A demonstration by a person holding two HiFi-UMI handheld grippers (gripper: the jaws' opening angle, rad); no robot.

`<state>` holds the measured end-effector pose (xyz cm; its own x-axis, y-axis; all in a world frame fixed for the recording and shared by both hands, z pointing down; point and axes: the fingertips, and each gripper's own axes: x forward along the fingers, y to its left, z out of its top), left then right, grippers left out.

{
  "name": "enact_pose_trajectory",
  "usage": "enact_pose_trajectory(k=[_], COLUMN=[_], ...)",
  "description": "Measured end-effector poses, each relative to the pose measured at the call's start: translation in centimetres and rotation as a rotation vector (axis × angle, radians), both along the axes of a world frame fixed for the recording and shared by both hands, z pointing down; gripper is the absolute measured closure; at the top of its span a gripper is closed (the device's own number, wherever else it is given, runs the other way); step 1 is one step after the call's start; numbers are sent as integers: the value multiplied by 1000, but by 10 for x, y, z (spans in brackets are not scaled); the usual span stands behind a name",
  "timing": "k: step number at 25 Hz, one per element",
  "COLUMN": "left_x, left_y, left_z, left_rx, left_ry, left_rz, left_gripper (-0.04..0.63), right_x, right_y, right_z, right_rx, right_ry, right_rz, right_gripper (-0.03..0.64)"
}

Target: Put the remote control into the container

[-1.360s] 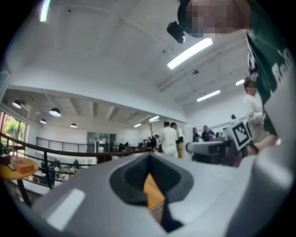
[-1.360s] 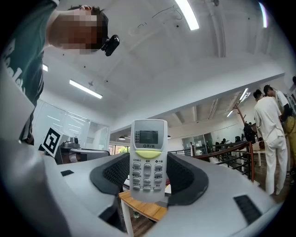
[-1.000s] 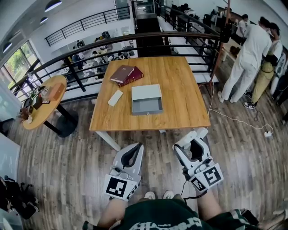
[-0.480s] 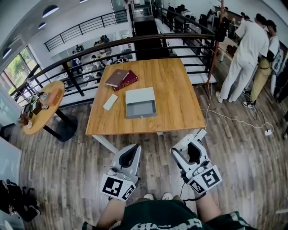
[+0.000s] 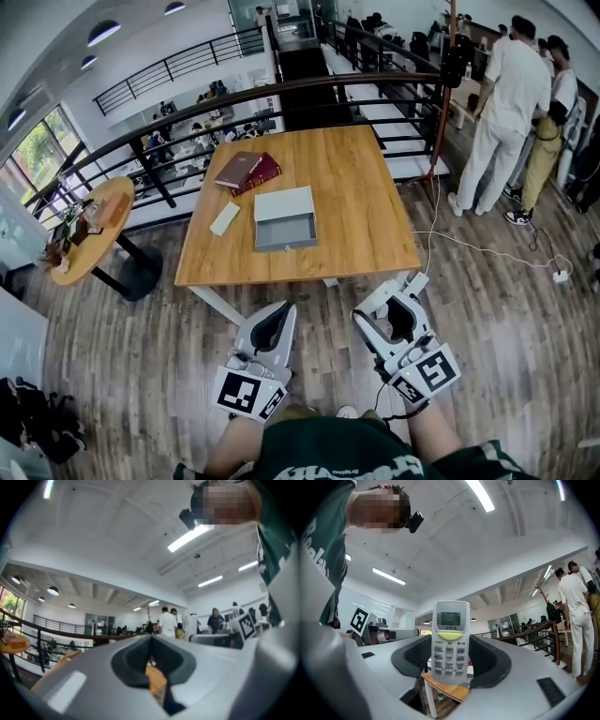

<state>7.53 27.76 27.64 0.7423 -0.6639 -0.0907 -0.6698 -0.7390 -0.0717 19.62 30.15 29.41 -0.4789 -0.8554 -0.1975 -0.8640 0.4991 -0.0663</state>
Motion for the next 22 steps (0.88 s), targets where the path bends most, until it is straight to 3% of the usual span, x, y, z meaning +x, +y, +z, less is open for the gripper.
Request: enact_pose_trajectory(k=[11, 15, 22], left_x=[-4, -16, -37], left_y=[-12, -30, -80], left_z=[-9, -11, -11], left_rx=[60, 110, 132], left_ry=[19, 35, 59], left_rz=[-68, -140, -171], left_gripper=[600, 600, 601], right_x=[-25, -40, -70], right_y=[-20, -41, -89], right_z=[-7, -5, 1], right_rx=[41, 68, 70], right_ry=[52, 118, 145], right_rz=[-22, -1, -31], right_gripper=[356, 356, 356])
